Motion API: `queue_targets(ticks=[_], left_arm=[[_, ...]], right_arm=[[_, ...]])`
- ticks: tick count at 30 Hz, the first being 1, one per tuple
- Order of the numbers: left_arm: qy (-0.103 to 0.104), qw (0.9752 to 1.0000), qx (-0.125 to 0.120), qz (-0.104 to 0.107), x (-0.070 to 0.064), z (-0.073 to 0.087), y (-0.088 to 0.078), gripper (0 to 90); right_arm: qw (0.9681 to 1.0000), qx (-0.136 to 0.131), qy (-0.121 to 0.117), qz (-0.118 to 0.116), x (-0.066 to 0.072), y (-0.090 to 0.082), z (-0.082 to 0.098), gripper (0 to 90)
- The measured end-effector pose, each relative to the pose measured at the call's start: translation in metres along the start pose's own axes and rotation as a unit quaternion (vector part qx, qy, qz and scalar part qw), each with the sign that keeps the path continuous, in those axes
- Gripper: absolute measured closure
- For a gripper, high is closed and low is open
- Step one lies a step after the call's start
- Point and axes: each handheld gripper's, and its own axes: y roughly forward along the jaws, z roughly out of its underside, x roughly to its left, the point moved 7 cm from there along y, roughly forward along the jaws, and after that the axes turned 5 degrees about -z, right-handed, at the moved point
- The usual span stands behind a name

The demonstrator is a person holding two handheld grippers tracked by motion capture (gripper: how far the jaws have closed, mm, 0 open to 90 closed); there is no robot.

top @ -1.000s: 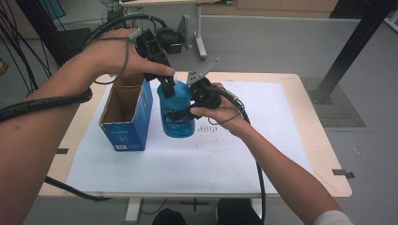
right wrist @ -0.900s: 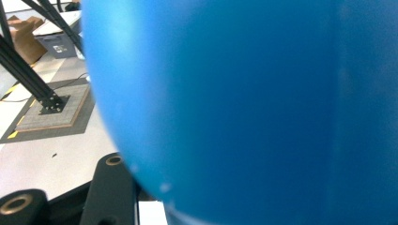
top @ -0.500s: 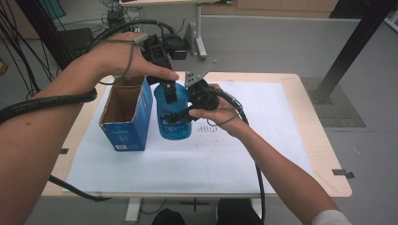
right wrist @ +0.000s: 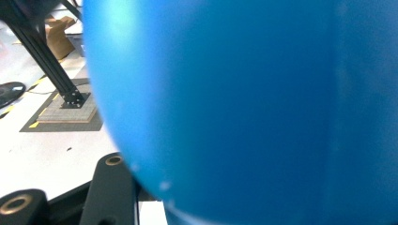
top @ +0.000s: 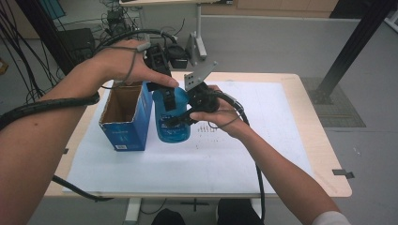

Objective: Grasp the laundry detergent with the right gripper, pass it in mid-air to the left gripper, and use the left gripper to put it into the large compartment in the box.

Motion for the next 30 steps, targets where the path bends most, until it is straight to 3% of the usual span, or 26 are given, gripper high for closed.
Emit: queue_targets(ticks=[15,30], left_arm=[[0.011,0.9999,0.013,0.000,-0.0001,-0.0012,0.0101,4.8],[0.014,0.9999,0.005,0.004,-0.0024,-0.0044,0.0080,4.7]], right_arm=[[1.0000,-0.004,-0.009,-0.002,0.0034,-0.0002,-0.0017,43.8],[0.9999,-0.006,-0.009,0.000,0.0039,-0.0024,-0.0023,43.8]])
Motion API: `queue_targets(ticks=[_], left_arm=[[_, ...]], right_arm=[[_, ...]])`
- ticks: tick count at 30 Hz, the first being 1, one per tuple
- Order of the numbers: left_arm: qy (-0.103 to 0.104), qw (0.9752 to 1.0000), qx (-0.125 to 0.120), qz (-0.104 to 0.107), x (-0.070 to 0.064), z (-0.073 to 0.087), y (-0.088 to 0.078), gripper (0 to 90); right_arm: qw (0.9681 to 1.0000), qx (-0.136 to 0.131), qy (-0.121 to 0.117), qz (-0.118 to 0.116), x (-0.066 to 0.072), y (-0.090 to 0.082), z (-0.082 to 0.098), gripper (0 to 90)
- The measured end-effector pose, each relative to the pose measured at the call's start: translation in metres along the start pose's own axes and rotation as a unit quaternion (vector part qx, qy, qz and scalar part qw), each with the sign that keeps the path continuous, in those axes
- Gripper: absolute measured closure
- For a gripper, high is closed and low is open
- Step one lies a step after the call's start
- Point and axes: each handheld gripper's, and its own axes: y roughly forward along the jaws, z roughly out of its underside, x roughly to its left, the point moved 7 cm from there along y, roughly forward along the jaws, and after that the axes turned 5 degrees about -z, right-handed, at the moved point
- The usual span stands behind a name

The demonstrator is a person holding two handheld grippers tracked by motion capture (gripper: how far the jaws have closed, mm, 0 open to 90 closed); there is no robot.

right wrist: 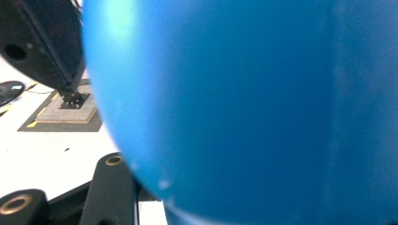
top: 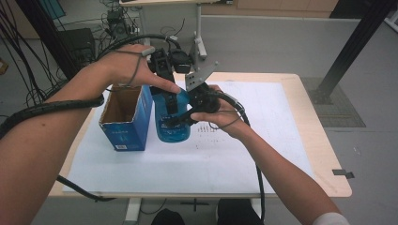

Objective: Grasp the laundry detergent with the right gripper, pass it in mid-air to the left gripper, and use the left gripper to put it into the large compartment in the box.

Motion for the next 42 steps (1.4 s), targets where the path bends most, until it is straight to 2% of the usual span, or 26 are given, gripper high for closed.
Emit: queue_targets(ticks=[42], left_arm=[[0.001,1.0000,-0.003,-0.002,-0.0006,-0.0022,-0.0017,4.7]], right_arm=[[1.0000,-0.005,0.002,0.005,-0.0006,-0.0049,0.0001,43.8]])
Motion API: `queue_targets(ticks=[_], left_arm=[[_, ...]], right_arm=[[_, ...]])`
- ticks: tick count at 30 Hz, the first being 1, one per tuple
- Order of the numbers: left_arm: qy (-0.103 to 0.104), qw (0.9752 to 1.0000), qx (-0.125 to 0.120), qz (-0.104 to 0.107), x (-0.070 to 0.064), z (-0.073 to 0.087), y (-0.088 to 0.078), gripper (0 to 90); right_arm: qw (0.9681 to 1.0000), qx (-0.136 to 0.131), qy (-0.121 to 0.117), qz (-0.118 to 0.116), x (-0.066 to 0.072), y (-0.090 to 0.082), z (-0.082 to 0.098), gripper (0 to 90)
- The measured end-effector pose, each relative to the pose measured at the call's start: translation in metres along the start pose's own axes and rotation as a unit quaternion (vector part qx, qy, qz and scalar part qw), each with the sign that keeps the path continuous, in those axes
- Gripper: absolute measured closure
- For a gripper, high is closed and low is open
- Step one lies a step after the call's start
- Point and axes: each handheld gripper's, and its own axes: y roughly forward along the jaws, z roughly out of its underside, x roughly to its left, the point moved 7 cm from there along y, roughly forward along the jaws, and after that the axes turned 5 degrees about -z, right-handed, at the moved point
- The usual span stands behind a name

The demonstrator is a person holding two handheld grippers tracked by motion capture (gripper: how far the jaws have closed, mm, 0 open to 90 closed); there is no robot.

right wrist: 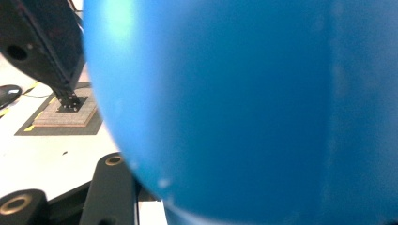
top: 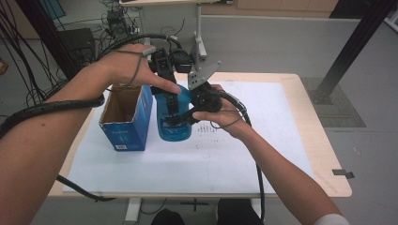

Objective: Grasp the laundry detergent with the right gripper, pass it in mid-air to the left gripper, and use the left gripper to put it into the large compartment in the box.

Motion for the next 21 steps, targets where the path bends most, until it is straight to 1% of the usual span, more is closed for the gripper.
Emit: queue_targets(ticks=[21], left_arm=[[0.002,1.0000,-0.002,0.000,-0.0005,-0.0023,-0.0013,4.7]], right_arm=[[1.0000,-0.003,-0.001,0.004,0.0002,-0.0036,-0.0007,43.8]])
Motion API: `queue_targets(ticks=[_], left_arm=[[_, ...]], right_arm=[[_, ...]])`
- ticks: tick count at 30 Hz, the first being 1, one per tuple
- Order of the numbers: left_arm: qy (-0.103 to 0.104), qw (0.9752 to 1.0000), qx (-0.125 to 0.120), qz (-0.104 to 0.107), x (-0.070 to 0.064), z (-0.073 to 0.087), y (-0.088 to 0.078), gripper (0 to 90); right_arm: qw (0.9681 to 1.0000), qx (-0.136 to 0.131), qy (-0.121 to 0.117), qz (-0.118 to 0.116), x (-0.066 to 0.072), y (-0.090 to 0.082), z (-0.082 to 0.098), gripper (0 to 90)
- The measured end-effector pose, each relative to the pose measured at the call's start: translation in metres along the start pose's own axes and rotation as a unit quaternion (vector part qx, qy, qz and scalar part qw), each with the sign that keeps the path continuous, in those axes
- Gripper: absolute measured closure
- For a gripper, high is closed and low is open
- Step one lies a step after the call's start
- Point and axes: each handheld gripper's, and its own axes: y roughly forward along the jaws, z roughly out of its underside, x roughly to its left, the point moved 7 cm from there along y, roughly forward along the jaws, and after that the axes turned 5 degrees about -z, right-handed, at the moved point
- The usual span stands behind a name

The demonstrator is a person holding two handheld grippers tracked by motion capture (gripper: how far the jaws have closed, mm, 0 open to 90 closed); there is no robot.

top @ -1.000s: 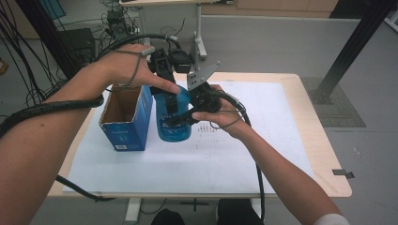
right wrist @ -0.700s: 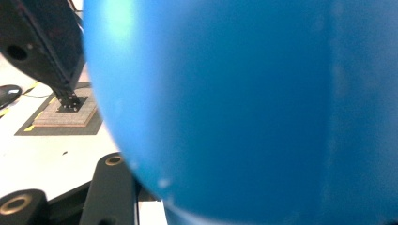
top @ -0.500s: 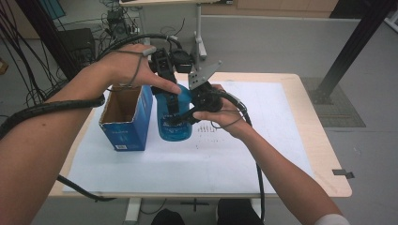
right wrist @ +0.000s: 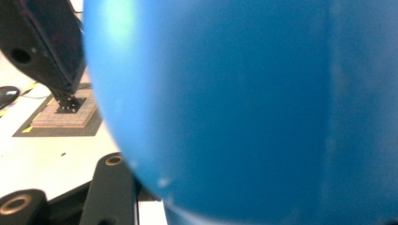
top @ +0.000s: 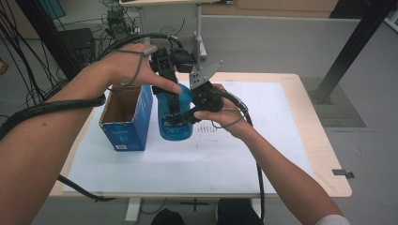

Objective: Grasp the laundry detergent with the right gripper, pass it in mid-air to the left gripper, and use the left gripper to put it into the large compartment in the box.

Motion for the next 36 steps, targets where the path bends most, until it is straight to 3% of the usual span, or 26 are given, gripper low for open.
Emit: queue_targets(ticks=[36], left_arm=[[0.011,0.9999,0.001,-0.004,-0.0013,-0.0031,0.0004,5.2]], right_arm=[[1.0000,0.000,-0.003,-0.002,0.0011,-0.0015,-0.0004,43.8]])
